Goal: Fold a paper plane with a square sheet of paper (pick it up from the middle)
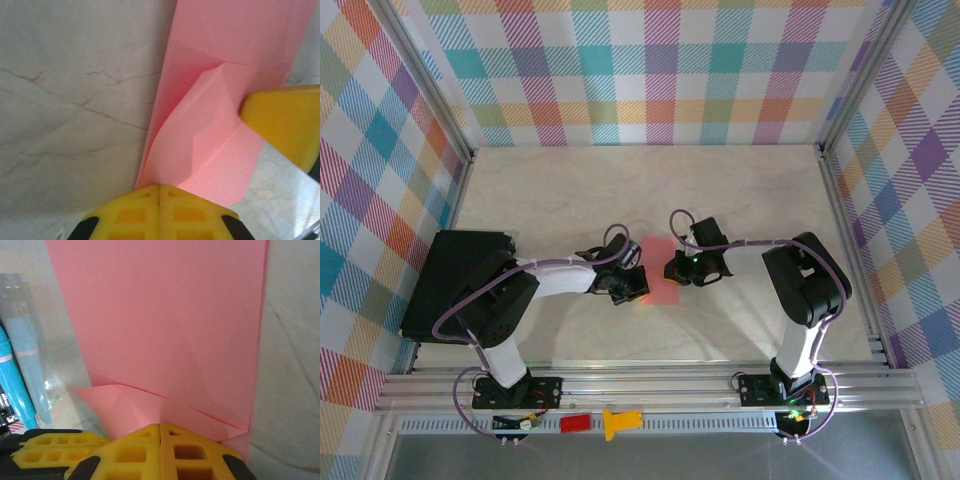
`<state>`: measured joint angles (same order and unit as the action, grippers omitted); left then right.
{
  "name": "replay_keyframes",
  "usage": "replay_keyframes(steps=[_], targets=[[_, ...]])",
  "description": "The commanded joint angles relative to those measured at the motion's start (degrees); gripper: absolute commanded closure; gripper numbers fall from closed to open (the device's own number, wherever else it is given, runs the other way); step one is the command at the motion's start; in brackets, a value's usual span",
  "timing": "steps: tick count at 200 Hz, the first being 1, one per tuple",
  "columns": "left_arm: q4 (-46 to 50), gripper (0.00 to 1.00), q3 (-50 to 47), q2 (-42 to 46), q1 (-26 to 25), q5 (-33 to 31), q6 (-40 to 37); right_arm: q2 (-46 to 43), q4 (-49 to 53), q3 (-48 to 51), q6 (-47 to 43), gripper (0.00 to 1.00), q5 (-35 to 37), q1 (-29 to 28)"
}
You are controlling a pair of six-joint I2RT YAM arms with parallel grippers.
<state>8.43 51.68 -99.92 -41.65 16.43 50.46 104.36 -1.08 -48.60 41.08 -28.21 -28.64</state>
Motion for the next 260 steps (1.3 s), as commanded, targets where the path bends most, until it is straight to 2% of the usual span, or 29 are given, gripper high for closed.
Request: replay_keyframes(steps=[1, 48, 67, 111, 158, 188, 234, 260], targets=[[6.5, 1.00, 2.9, 0.3, 0.7, -0.8, -3.0, 4.2, 5.0, 1.2, -1.7, 1.00, 5.9, -0.3], [0.3, 1.00, 4.0, 3.1, 0.8, 2.8, -3.8, 5.4, 5.9, 1.2, -1.7, 1.00, 7.1, -0.3], [-2.1, 0.96, 3.8, 1.5, 0.8, 4.2, -3.3, 5.8, 6.1, 1.1, -1.6, 1.00, 7.1, -0.3], [-5.8, 0.97, 4.5, -3.0, 0.7, 7.1, -1.9, 6.0, 6.3, 1.0, -1.6, 1.00, 7.0, -0.3], [-4.6, 1.00, 6.1, -5.4, 1.1, 5.4, -3.3, 6.3, 6.4, 1.0, -1.6, 1.00, 7.1, -0.3], [-6.6, 1.00, 6.0, -7.2, 1.4, 6.6, -2.8, 6.4, 6.8, 1.0, -1.7, 1.00, 7.3, -0.3], [-7.3, 1.00, 2.8, -8.7, 1.8, 7.1, -1.3, 6.5, 7.9, 0.9, -2.2, 1.00, 7.9, -0.3], [-10.7, 1.00, -3.4, -7.1, 2.8, 8.2, 1.2, 7.1, 9.2, 0.7, -3.1, 1.00, 8.0, -0.3]])
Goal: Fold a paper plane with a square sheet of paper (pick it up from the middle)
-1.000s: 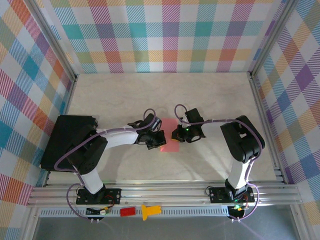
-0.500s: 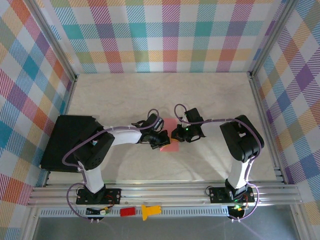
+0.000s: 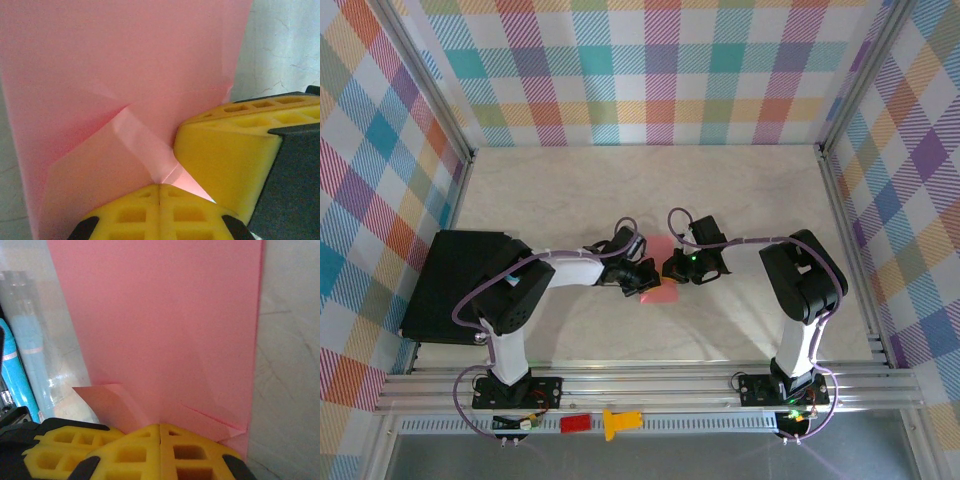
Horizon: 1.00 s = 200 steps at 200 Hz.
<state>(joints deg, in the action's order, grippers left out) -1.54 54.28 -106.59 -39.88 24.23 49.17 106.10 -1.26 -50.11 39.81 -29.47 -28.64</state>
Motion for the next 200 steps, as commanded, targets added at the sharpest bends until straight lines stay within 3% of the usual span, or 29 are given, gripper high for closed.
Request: replay_keyframes(steps=[1, 42, 92, 136, 167, 200], targets=[[-0.8, 1.00, -6.4, -0.4, 1.0, 0.4, 2.6, 5.4, 9.4, 2.2, -1.9, 1.00, 9.3, -0.3], [-6.9, 1.00, -15.7, 3.3, 1.8, 1.4, 6.5, 6.0, 11.0, 2.2, -3.1, 1.00, 9.9, -0.2], [-4.0, 0.99, -20.9, 10.0, 2.4, 0.6, 6.1, 5.9, 12.2, 2.0, -4.0, 1.00, 10.2, 0.2], [4.1, 0.97, -18.2, 17.6, 4.0, -2.1, 1.9, 4.0, 10.6, 1.0, -3.6, 1.00, 7.9, 0.1], [6.4, 0.88, -15.1, 23.3, 6.3, -4.6, 0.8, -1.6, 6.1, -1.1, -1.5, 1.00, 2.9, 0.1], [2.2, 0.78, -12.9, 24.0, 7.1, -3.9, 0.8, -7.5, 4.4, -3.4, 1.7, 0.81, 0.0, 0.1]])
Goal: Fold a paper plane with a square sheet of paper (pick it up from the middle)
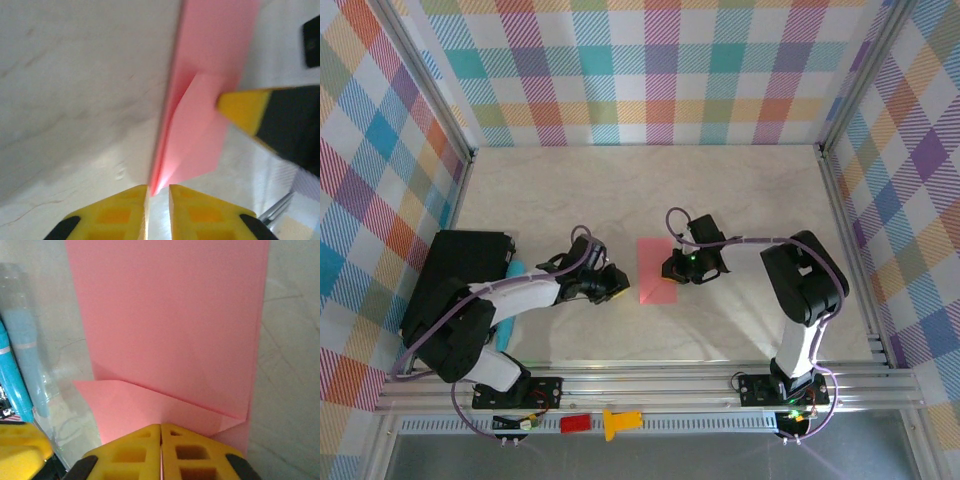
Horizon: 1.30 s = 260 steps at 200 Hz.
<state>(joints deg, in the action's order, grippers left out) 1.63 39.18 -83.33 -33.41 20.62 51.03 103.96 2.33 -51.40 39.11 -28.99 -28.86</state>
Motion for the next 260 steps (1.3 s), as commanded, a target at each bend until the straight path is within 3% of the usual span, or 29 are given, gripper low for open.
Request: replay_keyframes(steps=[1, 48, 79, 142, 192, 260], targets=[[-1.1, 0.77, 2.3, 0.7, 0.6, -0.2, -1.0, -5.5, 0.9, -2.1, 2.4, 0.80, -0.4, 0.3], [-13.8, 0.69, 3.4, -5.8, -0.1, 6.7, 2.5, -13.1, 2.8, 3.1, 9.2, 0.65, 7.0, 0.3], [-15.7, 0.67, 5.6, -9.9, -1.7, 7.4, 3.1, -14.4, 0.5, 6.1, 15.3, 0.62, 7.2, 0.3], [-15.6, 0.66, 8.4, -17.5, -1.5, 3.9, 2.5, -9.4, -2.7, 5.9, 19.2, 0.61, 4.0, 0.3], [-17.7, 0.65, 7.0, -17.7, -1.3, 3.4, 2.8, -6.2, -4.9, 5.9, 19.3, 0.59, 1.8, 0.3], [-17.7, 0.64, 6.7, -17.9, -1.3, 3.1, 2.9, -3.6, -9.4, 5.2, 18.8, 0.65, -1.0, 0.3]])
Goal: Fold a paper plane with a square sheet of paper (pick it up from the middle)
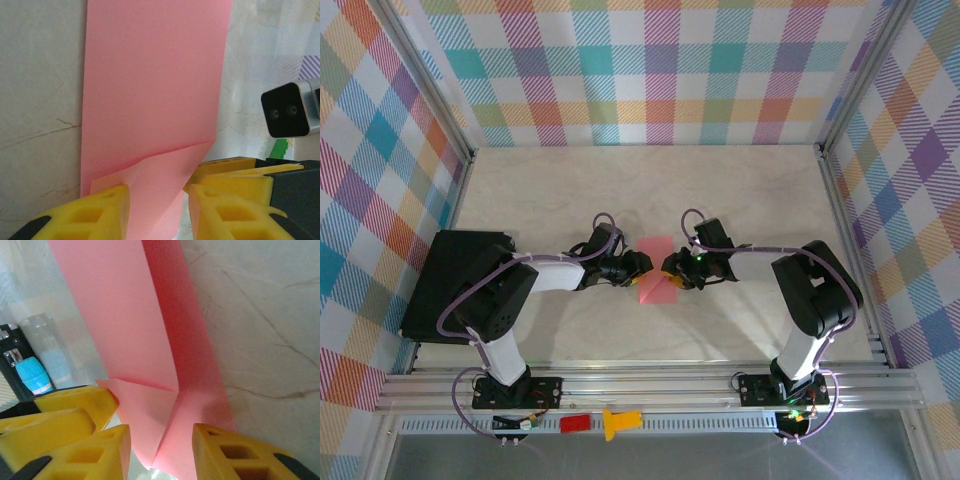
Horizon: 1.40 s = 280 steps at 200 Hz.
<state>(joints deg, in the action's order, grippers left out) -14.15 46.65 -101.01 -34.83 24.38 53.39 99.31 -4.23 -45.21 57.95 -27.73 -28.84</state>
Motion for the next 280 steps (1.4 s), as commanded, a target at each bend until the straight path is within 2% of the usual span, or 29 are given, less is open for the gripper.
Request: replay_keyframes(steps=[1, 83, 118, 145, 186, 208, 242, 280], targets=[[-1.9, 0.64, -0.8, -0.3, 0.1, -0.7, 0.6, 1.0, -2.8, -1.1, 0.0, 0.66, -2.4, 0.3], [-1.8, 0.64, -1.1, -0.2, 0.7, -0.7, 0.8, 2.4, -7.7, -1.0, -1.8, 0.79, -4.4, 0.1], [-2.4, 0.64, -1.9, 0.4, 1.9, -0.2, 1.3, 1.7, -7.7, -0.9, -4.3, 0.91, -3.7, 0.1], [-8.0, 0.62, -5.6, 1.2, 4.8, 1.8, 3.5, -1.2, -5.8, -2.0, -9.1, 1.00, -2.7, 0.1], [-19.2, 0.58, -10.9, 5.5, 8.9, 6.6, 7.6, -7.4, -2.7, -5.0, -15.3, 1.00, -3.1, 0.2], [-21.6, 0.49, -11.8, 9.5, 9.5, 8.1, 8.4, -9.3, -2.6, -6.3, -15.9, 1.00, -4.7, 0.3], [-22.8, 0.28, -12.5, 15.7, 9.7, 9.2, 8.4, -10.6, -5.3, -7.4, -13.5, 1.00, -8.2, 0.5], [-19.2, 0.11, -13.8, 21.9, 9.7, 6.1, 5.9, -11.7, -7.8, -8.0, -11.1, 1.00, -10.6, 0.7]])
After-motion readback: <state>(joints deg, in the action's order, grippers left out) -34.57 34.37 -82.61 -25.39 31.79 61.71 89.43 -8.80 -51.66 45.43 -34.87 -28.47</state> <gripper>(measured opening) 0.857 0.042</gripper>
